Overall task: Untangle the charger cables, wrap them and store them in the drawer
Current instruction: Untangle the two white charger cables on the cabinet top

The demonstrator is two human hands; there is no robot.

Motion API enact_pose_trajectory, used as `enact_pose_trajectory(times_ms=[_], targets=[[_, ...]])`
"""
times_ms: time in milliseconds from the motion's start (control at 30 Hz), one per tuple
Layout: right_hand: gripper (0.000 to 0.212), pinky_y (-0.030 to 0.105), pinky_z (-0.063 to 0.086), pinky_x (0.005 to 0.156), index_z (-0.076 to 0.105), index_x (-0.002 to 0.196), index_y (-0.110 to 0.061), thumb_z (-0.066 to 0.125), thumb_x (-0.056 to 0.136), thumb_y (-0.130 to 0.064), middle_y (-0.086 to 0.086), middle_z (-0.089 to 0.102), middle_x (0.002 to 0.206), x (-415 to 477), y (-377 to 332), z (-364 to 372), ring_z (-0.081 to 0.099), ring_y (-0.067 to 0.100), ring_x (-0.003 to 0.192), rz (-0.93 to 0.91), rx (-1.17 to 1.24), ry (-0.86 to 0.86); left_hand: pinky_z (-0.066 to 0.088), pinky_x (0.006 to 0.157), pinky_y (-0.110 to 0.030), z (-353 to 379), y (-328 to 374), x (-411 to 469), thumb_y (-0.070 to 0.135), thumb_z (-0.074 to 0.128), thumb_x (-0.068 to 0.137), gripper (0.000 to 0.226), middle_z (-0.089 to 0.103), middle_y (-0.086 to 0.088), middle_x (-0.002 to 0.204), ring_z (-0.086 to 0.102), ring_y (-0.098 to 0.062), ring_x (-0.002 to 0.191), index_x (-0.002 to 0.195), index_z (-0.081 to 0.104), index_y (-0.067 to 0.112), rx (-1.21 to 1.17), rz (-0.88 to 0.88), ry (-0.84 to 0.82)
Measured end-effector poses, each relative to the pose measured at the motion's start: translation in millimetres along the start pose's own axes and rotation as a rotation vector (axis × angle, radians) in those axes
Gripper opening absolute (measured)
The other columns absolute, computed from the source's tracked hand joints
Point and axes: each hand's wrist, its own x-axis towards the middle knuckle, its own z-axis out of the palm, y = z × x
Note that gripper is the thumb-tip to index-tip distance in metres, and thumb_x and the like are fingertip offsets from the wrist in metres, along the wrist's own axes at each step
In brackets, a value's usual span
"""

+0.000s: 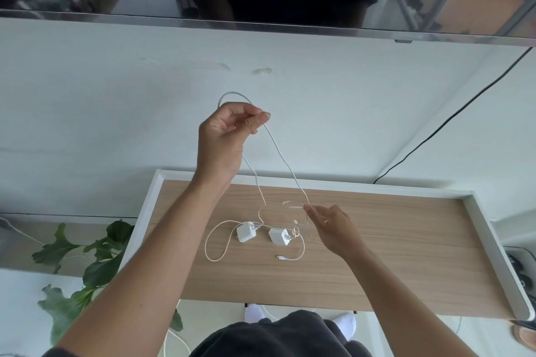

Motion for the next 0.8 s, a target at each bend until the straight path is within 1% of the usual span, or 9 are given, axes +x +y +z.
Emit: enact_pose_trajectory(times_ms=[133,200,267,333,433,500,600,733,800], targets=[[0.018,0.046,0.057,0.093,0.082,0.117,-0.048,0.072,0.102,-0.046,-0.015,0.054,0.108,11,2,2,0.066,0.010,0.089,-0.043,0.010,0.161,0.055,0.089,-0.028,-16,-24,2,0.010,0.087,0.094,0.015,0.080,0.001,0.099,0.073,-0.019,0.096,0.099,0.076,0.017,0.097,-0.019,0.064],[0.014,0.048,0.053,0.098,0.081,0.110,-0.053,0.073,0.098,-0.055,-0.020,0.056,0.110,13,0,1,0.063,0.003,0.092,-0.060,-0.008,0.177,0.056,0.095,-0.030,-26,-36,2,0.020,0.084,0.098,0.008,0.081,0.006,0.104,0.076,-0.022,0.103,0.102,0.077,0.022,0.264,-0.017,0.086],[0.016,0.051,0.050,0.103,0.081,0.108,-0.052,0.070,0.100,-0.060,-0.023,0.063,0.114,12,-5,-1,0.060,0.007,0.109,-0.088,-0.021,0.211,0.054,0.100,-0.034,-37,-48,3,0.035,0.074,0.105,0.008,0.081,0.010,0.113,0.074,-0.021,0.113,0.110,0.077,0.029,0.565,-0.039,0.046],[0.019,0.057,0.047,0.108,0.081,0.109,-0.049,0.067,0.101,-0.061,-0.024,0.071,0.120,12,-11,-4,0.061,0.015,0.120,-0.115,-0.044,0.244,0.049,0.112,-0.043,-51,-65,4,0.058,0.060,0.106,0.037,0.075,-0.002,0.131,0.068,-0.027,0.125,0.134,0.070,0.035,0.945,-0.206,-0.100],[0.023,0.063,0.040,0.115,0.080,0.111,-0.049,0.063,0.103,-0.063,-0.024,0.076,0.122,11,-20,-7,0.064,0.018,0.124,-0.130,-0.081,0.231,0.034,0.124,-0.070,-61,-77,-1,0.094,0.028,0.088,0.090,0.053,-0.010,0.166,0.044,-0.044,0.155,0.162,0.043,0.045,1.363,-0.595,-0.343],[0.025,0.059,0.038,0.117,0.081,0.112,-0.047,0.065,0.102,-0.063,-0.024,0.076,0.122,12,-28,-9,0.062,0.018,0.125,-0.128,-0.083,0.222,0.022,0.121,-0.085,-48,-69,-14,0.083,0.023,0.102,0.078,0.038,-0.010,0.175,0.025,-0.050,0.163,0.167,0.036,0.043,1.491,-0.678,-0.395],[0.028,0.055,0.039,0.115,0.082,0.112,-0.045,0.065,0.101,-0.065,-0.022,0.076,0.121,11,-39,-10,0.060,0.019,0.124,-0.133,-0.085,0.219,0.031,0.116,-0.082,-17,-53,-33,0.065,0.021,0.114,0.061,0.035,-0.014,0.168,0.026,-0.052,0.157,0.167,0.037,0.040,1.624,-0.600,-0.411],[0.031,0.057,0.036,0.117,0.081,0.113,-0.044,0.063,0.101,-0.066,-0.022,0.075,0.118,10,-53,-11,0.058,0.018,0.125,-0.151,-0.087,0.200,0.039,0.115,-0.067,-6,-66,-38,0.060,0.040,0.114,0.050,0.039,0.002,0.167,0.032,-0.037,0.157,0.158,0.051,0.040,1.525,-0.120,-0.503],[0.032,0.060,0.036,0.119,0.081,0.113,-0.043,0.062,0.102,-0.067,-0.023,0.074,0.114,9,-58,-12,0.058,0.017,0.125,-0.160,-0.084,0.201,0.036,0.121,-0.067,-3,-72,-36,0.058,0.050,0.111,0.040,0.056,0.011,0.154,0.043,-0.023,0.152,0.140,0.068,0.038,1.381,0.026,-0.607]])
